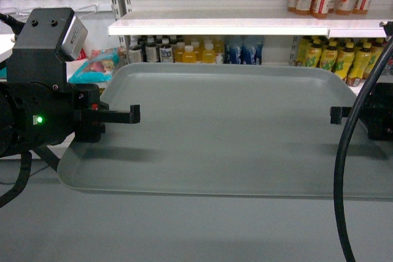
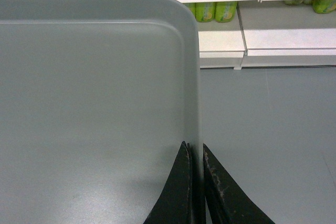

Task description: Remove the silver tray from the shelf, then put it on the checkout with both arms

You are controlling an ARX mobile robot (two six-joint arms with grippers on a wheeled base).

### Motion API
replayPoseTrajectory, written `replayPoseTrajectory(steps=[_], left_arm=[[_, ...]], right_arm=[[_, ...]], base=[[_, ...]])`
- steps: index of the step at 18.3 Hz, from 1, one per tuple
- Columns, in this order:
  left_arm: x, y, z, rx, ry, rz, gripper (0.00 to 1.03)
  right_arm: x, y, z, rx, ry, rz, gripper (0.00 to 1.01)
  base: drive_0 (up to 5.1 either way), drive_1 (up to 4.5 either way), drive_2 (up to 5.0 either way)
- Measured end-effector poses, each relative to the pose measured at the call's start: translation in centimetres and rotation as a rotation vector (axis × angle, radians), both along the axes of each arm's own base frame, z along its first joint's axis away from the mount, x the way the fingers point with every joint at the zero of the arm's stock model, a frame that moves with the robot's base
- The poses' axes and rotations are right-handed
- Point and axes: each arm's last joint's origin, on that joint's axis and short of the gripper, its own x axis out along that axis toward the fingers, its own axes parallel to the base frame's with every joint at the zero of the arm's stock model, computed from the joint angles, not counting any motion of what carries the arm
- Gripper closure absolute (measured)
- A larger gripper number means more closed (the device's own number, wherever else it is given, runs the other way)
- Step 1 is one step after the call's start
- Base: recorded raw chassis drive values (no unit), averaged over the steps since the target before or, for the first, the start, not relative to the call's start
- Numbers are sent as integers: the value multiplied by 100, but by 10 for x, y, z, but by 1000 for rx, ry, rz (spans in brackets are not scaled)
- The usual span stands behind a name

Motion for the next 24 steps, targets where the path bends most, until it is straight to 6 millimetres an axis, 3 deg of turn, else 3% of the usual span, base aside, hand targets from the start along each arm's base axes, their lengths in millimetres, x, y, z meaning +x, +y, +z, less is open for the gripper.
replayPoseTrajectory(steps=[24], left_arm=[[0, 0, 1, 1, -2, 0, 100]], right_arm=[[0, 0, 0, -1, 2, 0, 98]], base=[[6, -403, 415]])
